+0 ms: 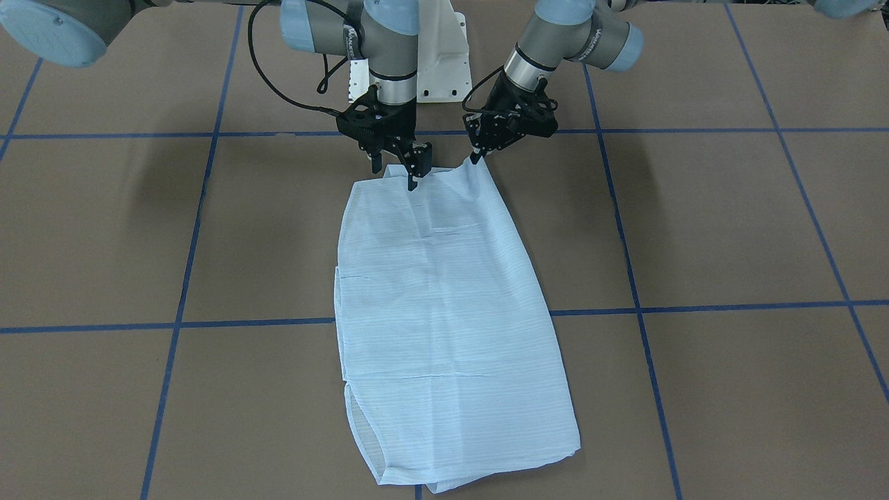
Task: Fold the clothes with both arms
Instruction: 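Lift the near edge with both grippers and fold it away from the robot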
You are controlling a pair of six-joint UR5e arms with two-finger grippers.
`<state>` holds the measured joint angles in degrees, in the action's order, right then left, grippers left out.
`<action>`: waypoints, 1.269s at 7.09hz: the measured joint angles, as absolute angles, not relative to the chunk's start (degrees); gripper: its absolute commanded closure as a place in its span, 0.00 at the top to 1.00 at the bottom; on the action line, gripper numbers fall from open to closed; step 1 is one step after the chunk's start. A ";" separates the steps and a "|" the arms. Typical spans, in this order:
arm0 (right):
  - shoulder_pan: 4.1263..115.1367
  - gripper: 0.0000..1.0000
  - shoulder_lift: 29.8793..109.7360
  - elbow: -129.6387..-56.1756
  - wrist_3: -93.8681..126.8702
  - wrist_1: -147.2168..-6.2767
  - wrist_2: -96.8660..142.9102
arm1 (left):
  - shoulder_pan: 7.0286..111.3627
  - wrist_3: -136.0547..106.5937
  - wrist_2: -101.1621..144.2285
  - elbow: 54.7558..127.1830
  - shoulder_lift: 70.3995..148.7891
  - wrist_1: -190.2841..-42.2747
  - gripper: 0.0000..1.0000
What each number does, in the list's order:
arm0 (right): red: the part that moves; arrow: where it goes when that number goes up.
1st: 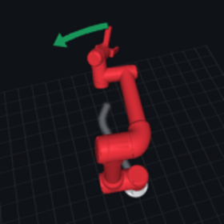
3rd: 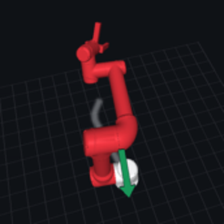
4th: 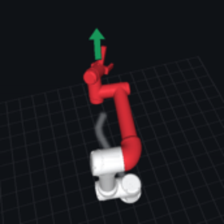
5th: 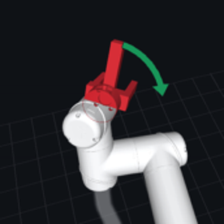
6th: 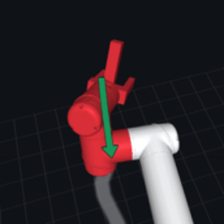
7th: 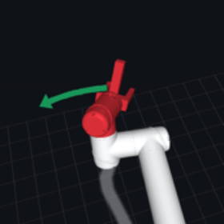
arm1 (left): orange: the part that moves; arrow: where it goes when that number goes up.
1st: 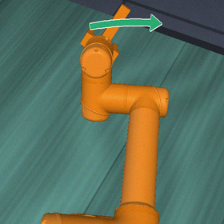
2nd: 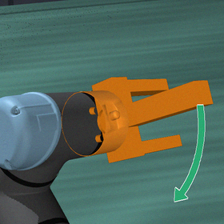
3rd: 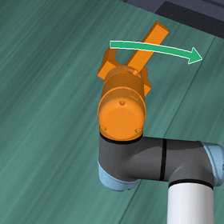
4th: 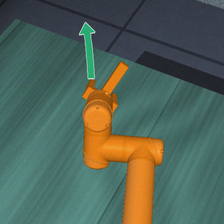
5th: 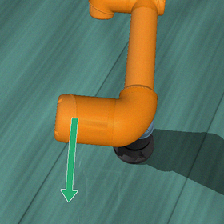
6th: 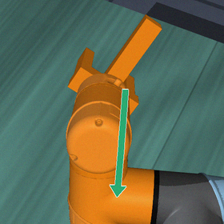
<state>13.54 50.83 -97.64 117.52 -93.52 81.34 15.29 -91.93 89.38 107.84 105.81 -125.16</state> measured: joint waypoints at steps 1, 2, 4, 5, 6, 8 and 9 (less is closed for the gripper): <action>13.50 0.87 50.77 -97.14 117.77 -93.65 81.37 | 15.29 -91.93 89.38 107.83 105.77 -125.16 0.00; 13.36 0.85 50.74 -96.82 118.26 -93.75 81.38 | 15.29 -91.93 89.38 107.79 105.75 -125.16 0.00; 12.87 0.81 50.72 -96.63 118.86 -93.85 81.68 | 15.29 -91.93 89.38 107.76 105.71 -125.16 0.00; 12.58 0.81 50.71 -96.49 119.04 -93.82 81.87 | 15.29 -91.93 89.38 107.75 105.68 -125.16 0.00; 12.31 0.80 50.72 -96.30 119.23 -93.75 81.93 | 15.29 -91.93 89.38 107.76 105.66 -125.15 0.00; 11.74 0.80 50.71 -96.11 119.79 -93.70 81.92 | 15.29 -91.93 89.38 107.75 105.66 -125.16 0.00; 11.49 0.80 50.71 -95.99 120.02 -93.69 81.92 | 15.29 -91.93 89.38 107.75 105.67 -125.16 0.00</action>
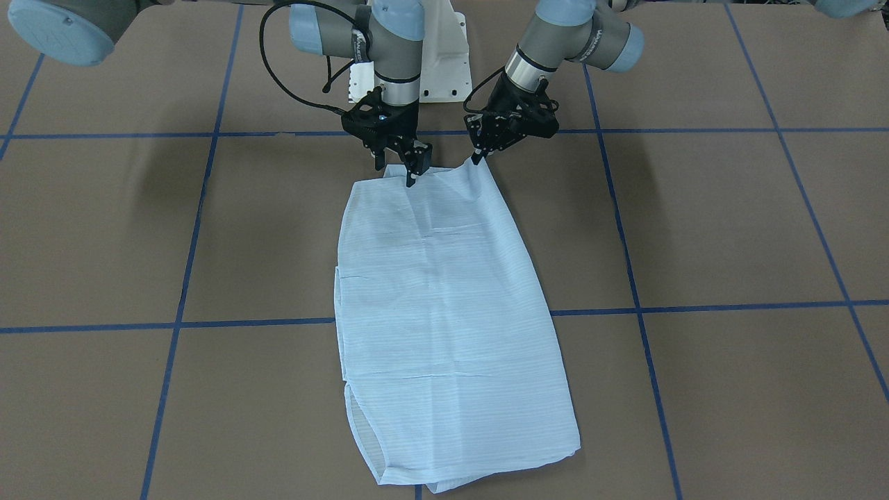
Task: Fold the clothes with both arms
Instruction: 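Lift the near edge with both grippers and fold it away from the robot, then carry the held near edge with both grippers away from the robot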
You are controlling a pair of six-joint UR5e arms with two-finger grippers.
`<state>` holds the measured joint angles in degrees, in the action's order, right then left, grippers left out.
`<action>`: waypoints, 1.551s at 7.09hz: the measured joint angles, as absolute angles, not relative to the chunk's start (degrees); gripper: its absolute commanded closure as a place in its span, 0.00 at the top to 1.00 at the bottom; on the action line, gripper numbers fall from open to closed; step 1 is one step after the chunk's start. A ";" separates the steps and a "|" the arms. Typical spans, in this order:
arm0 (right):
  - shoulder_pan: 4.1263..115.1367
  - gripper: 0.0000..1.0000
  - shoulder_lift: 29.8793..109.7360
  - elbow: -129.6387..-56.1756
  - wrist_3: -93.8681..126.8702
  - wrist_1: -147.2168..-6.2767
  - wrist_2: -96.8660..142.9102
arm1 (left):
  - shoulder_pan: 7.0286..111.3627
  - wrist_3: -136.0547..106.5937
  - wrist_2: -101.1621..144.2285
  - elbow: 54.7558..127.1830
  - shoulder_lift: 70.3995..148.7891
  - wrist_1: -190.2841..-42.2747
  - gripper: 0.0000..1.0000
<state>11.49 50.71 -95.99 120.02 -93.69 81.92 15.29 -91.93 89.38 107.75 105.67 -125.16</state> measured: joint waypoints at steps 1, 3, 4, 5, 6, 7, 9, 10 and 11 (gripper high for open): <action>11.25 0.73 50.71 -95.91 120.22 -93.69 81.92 | 15.29 -91.93 89.38 107.75 105.67 -125.16 0.00; 11.04 0.31 50.66 -95.82 120.76 -93.67 81.91 | 15.29 -91.93 89.33 107.77 105.65 -125.16 0.00; 10.98 0.14 50.60 -95.78 121.39 -93.64 81.88 | 15.29 -91.93 89.33 107.78 105.65 -125.16 0.00; 10.94 0.00 50.57 -95.68 122.21 -93.57 81.74 | 15.29 -91.93 89.36 107.79 105.66 -125.16 0.00; 10.92 0.00 50.58 -95.53 123.40 -93.47 81.57 | 15.29 -91.93 89.37 107.82 105.69 -125.15 0.00; 10.92 0.00 50.60 -95.47 124.65 -93.35 81.46 | 15.29 -91.93 89.38 107.83 105.72 -125.16 0.00; 11.19 0.00 50.39 -96.21 125.49 -93.29 81.34 | 15.29 -91.93 89.38 107.84 105.82 -125.16 0.00; 11.66 0.00 50.53 -97.47 125.52 -93.42 81.33 | 15.29 -91.92 89.40 107.93 105.93 -125.16 0.00; 12.18 0.00 50.94 -99.67 125.41 -94.20 81.38 | 15.31 -91.79 89.53 108.57 105.95 -125.14 0.00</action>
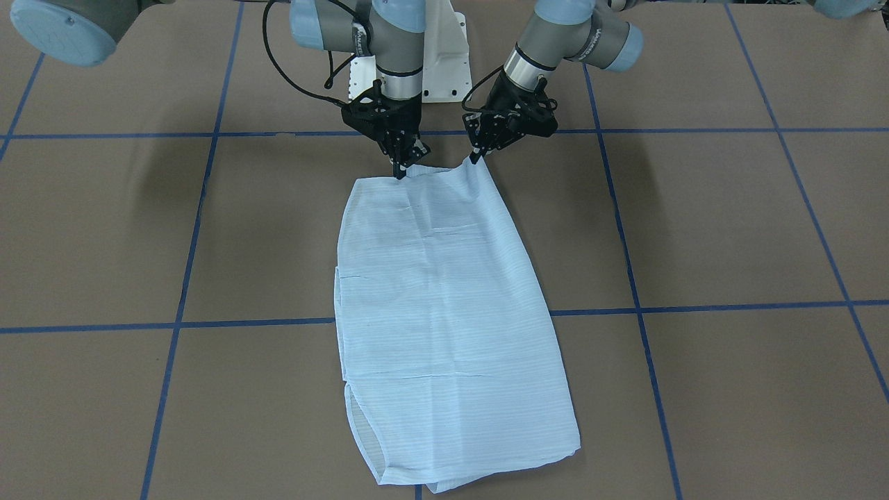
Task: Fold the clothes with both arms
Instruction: 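Carry the held near edge with both grippers away from the robot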
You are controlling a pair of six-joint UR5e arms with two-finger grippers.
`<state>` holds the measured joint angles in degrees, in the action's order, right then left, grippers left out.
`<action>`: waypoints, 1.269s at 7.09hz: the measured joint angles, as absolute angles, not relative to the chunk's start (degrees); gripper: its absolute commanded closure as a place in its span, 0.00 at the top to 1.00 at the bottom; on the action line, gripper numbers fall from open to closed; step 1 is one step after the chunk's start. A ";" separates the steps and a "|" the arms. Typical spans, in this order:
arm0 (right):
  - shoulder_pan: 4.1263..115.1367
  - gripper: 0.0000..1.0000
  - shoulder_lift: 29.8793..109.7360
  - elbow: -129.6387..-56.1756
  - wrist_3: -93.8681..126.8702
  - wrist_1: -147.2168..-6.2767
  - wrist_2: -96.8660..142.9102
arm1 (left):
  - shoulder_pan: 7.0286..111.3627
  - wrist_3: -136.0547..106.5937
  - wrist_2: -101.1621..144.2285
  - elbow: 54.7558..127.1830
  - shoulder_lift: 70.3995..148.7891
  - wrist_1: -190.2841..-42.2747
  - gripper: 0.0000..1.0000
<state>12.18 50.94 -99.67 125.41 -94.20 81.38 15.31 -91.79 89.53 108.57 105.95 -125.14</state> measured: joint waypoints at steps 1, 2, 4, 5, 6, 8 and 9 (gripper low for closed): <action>12.54 0.00 51.58 -103.14 125.17 -96.42 81.47 | 15.42 -91.59 89.73 110.39 105.77 -124.95 0.00; 12.68 0.00 53.00 -108.02 124.95 -99.32 81.56 | 15.53 -91.47 90.03 113.65 105.64 -123.77 0.00; 11.72 0.00 56.28 -116.24 124.98 -103.74 81.17 | 15.13 -92.23 91.19 121.16 105.56 -119.43 0.00; 9.85 0.00 56.83 -120.52 125.24 -107.31 80.24 | 14.20 -93.35 91.42 124.36 105.28 -117.95 0.00; 7.76 0.00 56.75 -125.69 125.47 -112.38 79.19 | 13.16 -94.31 91.52 127.79 105.15 -115.70 0.00; 6.35 0.00 55.13 -130.97 125.02 -119.38 78.21 | 12.51 -94.70 92.55 132.60 105.62 -108.83 0.00; 7.68 0.00 53.78 -129.63 123.05 -120.12 77.52 | 13.68 -93.96 93.18 131.85 106.07 -106.97 0.00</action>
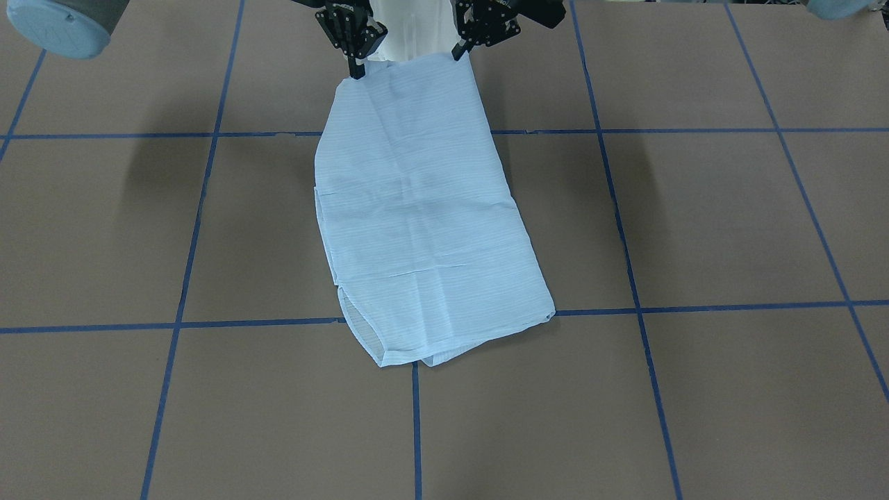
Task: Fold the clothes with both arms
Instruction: 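Carry the held near edge with both grippers away from the robot, then lay the folded edge onto the far half of the shirt with both grippers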
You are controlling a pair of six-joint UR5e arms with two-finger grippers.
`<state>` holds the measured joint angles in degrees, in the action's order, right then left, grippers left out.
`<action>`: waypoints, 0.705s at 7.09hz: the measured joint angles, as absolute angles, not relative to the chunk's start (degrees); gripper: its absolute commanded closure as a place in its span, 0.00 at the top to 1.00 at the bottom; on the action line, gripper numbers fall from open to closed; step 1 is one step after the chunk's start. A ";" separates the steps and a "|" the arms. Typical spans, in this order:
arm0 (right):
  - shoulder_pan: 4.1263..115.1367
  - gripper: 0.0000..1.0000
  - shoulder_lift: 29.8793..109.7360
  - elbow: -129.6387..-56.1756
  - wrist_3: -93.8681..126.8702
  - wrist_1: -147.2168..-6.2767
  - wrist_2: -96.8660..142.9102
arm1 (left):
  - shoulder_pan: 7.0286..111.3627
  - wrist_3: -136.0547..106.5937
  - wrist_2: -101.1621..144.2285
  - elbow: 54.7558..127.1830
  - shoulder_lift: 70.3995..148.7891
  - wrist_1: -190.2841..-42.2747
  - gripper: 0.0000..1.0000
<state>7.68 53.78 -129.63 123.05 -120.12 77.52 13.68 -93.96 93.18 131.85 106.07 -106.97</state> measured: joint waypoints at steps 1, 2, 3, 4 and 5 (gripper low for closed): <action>9.99 0.00 52.03 -126.28 120.50 -119.08 76.90 | 16.43 -91.96 93.46 129.46 106.89 -106.20 0.00; 12.85 0.00 50.43 -121.39 117.85 -115.39 76.57 | 20.03 -89.07 93.58 126.16 108.33 -105.81 0.00; 15.89 0.00 48.71 -114.98 114.45 -110.17 76.37 | 24.00 -86.78 93.65 122.05 110.29 -105.67 0.00; 18.94 0.00 46.97 -107.90 110.91 -104.44 76.26 | 27.75 -84.54 93.66 117.35 112.32 -105.75 0.00; 21.55 0.00 45.11 -100.71 108.00 -98.69 76.22 | 30.92 -82.04 93.59 112.76 113.92 -106.00 0.00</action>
